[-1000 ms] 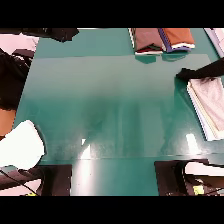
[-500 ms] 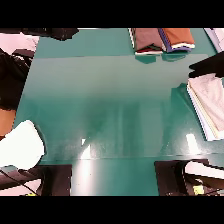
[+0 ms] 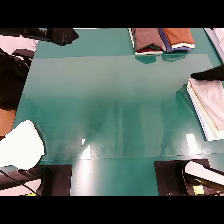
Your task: Fold the shirts.
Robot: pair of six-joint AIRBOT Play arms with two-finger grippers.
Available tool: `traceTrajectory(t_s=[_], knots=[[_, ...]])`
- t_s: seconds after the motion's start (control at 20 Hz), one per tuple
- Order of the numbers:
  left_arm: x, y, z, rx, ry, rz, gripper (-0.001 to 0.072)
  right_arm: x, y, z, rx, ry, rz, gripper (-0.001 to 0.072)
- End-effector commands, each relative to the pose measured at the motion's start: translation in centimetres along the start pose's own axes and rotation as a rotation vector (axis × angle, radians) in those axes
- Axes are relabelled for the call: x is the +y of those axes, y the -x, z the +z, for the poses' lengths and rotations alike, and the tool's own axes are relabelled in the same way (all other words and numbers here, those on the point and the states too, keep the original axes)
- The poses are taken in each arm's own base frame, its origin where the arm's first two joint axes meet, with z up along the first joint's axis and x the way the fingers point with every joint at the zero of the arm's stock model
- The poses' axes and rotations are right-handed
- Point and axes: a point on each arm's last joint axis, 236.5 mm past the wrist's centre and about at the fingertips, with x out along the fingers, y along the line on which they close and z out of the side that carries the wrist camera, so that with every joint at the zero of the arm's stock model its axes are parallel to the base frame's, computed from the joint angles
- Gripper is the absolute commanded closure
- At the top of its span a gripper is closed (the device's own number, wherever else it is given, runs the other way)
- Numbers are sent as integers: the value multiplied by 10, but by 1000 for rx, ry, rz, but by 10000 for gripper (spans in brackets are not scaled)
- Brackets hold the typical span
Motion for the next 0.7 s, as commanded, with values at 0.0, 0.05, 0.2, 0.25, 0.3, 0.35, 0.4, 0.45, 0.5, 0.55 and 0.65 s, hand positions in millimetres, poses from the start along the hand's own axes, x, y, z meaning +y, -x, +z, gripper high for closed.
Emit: traceTrajectory(t_s=[0.0, 0.05, 0.2, 0.25, 0.3, 0.35, 0.4, 0.45, 0.5, 0.55, 0.65], knots=[[-1, 1, -4, 18, -9, -2, 685, -32, 5, -66, 135, 19, -141, 693], [-1, 1, -4, 18, -22, -2, 685, -38, 8, -87, 172, 20, -162, 692], [-1, 1, -5, 21, -34, -2, 685, -59, 13, -145, 266, -52, -199, 692], [-1, 1, -5, 23, -34, -3, 685, -68, 14, -164, 294, -82, -217, 692], [-1, 1, -6, 24, -34, -3, 685, -77, 15, -180, 319, -112, -234, 691], [-1, 1, -6, 25, -35, -3, 685, -85, 16, -195, 342, -141, -250, 691], [-1, 1, -6, 26, -35, -3, 686, -92, 16, -210, 362, -169, -264, 691], [-1, 1, -7, 29, -38, -3, 685, -97, 15, -223, 377, -191, -276, 688], [-1, 1, -8, 35, -48, -4, 685, -103, 14, -234, 389, -214, -289, 611], [-1, 1, -10, 42, -53, -5, 685, -109, 14, -242, 392, -234, -302, 400], [-1, 1, -12, 51, -54, -7, 685, -122, 17, -251, 396, -281, -330, 154]])
